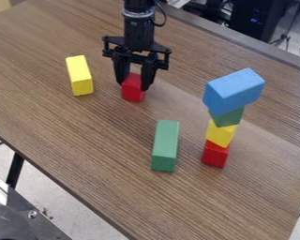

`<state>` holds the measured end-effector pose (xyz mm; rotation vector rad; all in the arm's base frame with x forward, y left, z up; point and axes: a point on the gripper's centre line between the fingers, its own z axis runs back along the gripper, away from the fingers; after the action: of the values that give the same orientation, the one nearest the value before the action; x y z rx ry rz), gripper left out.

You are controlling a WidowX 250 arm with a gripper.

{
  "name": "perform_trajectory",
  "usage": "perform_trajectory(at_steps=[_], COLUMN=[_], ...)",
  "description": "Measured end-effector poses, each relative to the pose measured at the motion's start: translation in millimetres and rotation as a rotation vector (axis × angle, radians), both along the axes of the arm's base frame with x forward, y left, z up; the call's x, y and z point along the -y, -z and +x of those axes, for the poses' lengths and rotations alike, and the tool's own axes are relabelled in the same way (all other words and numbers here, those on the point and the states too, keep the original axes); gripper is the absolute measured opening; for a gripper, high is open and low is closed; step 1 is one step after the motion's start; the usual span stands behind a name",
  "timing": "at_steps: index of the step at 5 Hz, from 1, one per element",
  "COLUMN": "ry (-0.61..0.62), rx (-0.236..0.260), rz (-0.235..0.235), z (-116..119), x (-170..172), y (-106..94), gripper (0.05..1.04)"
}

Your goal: Put the red block on the yellow block

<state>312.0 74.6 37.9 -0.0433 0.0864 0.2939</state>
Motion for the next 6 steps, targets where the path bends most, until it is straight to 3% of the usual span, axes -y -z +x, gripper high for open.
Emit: perform_trajectory(at_steps=[1, 2, 3, 4, 6], ry=[-0.003, -0.036, -0.129, -0.186, -0.336], rx=[-0.008, -0.025, 0.063, 0.052, -0.072], rz=[-0.002, -0.012, 0.020, 0.020, -0.019], z=[-1, -5, -4, -8, -22], x=[1, 3, 2, -6, -37], y=[0.4, -13.5, -54.6, -63.1, -37.4], gripper=[0.551, 0.551, 0.551, 0.551, 0.551])
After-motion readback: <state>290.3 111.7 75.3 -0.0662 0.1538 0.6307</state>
